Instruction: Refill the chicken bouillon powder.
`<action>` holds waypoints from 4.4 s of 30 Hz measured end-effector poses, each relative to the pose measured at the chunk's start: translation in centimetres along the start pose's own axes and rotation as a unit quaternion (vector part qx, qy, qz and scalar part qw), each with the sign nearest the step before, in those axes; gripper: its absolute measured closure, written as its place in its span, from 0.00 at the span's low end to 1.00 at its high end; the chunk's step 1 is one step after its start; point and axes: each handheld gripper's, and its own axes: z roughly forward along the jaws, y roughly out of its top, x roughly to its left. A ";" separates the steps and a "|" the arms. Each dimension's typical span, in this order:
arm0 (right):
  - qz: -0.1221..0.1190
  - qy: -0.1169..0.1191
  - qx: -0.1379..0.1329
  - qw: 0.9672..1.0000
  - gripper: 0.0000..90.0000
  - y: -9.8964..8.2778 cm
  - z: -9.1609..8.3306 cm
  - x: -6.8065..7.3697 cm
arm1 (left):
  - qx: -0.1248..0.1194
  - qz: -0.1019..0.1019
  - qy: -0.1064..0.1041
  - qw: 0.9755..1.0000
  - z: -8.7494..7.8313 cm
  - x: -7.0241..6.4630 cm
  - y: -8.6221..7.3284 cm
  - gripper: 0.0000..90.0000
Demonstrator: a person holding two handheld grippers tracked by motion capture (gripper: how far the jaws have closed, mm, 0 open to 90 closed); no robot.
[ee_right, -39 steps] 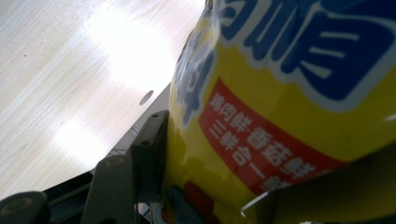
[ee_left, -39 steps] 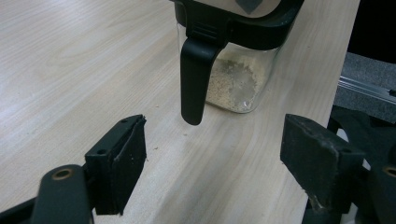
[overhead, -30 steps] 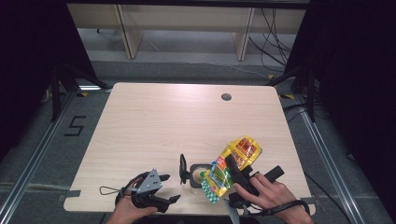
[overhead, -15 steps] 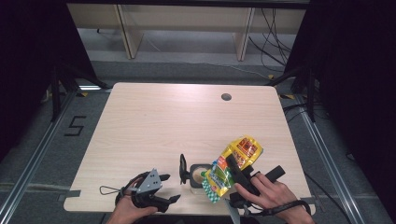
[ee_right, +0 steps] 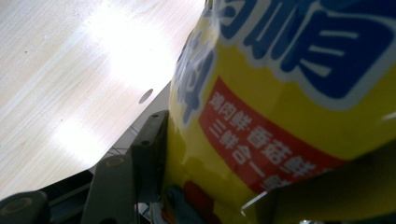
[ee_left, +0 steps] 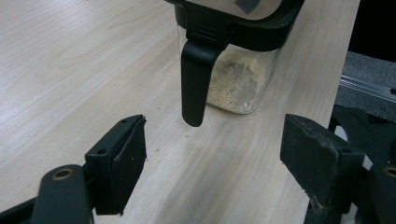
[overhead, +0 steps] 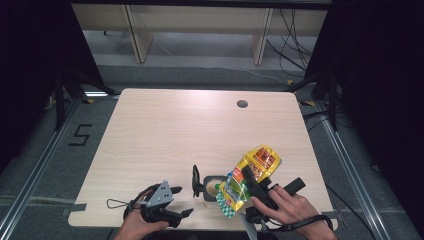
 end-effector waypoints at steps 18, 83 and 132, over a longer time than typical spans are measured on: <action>-0.021 0.027 0.000 0.999 0.50 0.0 0.0 -0.5 | 0.005 0.009 0.011 1.000 0.0 0.2 0.0 0.24; -0.013 0.028 -0.007 0.999 0.50 -0.2 -0.3 -0.7 | -0.001 0.004 0.006 1.000 0.0 0.1 0.0 0.24; 0.000 0.017 0.003 1.000 0.51 -0.3 -0.7 -0.7 | -0.002 0.005 0.009 1.000 0.0 0.1 0.1 0.24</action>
